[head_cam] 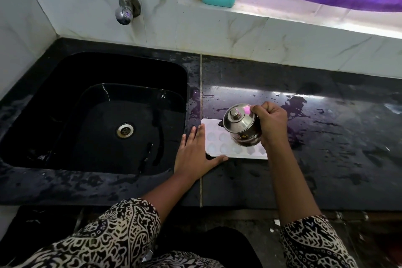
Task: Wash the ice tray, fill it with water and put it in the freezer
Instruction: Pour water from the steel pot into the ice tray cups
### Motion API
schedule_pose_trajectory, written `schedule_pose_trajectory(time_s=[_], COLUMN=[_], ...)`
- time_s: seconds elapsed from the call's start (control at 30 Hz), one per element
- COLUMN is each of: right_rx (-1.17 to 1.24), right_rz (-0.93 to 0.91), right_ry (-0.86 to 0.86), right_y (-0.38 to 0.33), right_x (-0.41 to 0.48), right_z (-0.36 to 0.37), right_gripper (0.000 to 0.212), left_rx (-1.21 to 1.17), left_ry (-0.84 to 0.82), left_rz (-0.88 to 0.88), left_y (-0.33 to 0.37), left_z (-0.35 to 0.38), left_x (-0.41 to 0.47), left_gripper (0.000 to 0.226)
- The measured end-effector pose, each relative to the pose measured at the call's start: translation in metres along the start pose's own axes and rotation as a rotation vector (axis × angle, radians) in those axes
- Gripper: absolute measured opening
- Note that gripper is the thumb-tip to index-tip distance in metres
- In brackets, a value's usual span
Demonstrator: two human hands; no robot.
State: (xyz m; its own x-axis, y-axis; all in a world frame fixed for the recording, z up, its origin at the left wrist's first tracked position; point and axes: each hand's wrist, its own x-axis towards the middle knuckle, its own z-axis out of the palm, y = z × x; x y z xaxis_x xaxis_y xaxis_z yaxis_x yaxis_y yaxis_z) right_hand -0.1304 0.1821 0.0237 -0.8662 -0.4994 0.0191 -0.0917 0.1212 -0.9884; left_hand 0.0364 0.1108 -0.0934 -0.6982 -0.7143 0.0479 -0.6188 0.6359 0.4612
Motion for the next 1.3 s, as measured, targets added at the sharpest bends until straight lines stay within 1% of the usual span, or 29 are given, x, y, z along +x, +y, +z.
schedule_pose_trajectory(time_s=[0.2,0.43,0.63,0.77,0.83,1.1,1.3], right_rx=[-0.019,-0.006,0.060,0.195,0.212,0.051,0.002], right_rz=[-0.004,-0.002,0.045,0.122,0.132,0.040,0.010], right_ry=[-0.011,0.004,0.017,0.025,0.025,0.009,-0.001], right_y=[-0.0005,0.0023,0.0028,0.0004,-0.0005,0.0022,0.0052], right_x=[-0.0012,-0.0027,-0.0027,-0.0017,-0.0013,0.0010,0.0001], right_z=[-0.0008,-0.0026,-0.0024,-0.0028,-0.0037,-0.0031,-0.0041], right_gripper=[0.029,0.032,0.029,0.029,0.029,0.028,0.029], left_rx=[0.002,-0.003,-0.009,-0.015,-0.018,-0.017,-0.008], left_ry=[-0.003,-0.012,-0.009,-0.007,-0.008,-0.002,-0.002], left_rz=[-0.002,-0.004,-0.001,-0.001,-0.002,-0.007,-0.008], left_y=[0.0010,0.0020,0.0020,0.0023,0.0024,0.0028,0.0024], left_z=[-0.0017,-0.0035,-0.0039,-0.0047,-0.0046,-0.0036,-0.0031], left_x=[-0.0005,-0.0007,-0.0015,-0.0017,-0.0018,-0.0013,-0.0014], left_gripper=[0.123,0.120,0.119,0.119,0.120,0.122,0.123])
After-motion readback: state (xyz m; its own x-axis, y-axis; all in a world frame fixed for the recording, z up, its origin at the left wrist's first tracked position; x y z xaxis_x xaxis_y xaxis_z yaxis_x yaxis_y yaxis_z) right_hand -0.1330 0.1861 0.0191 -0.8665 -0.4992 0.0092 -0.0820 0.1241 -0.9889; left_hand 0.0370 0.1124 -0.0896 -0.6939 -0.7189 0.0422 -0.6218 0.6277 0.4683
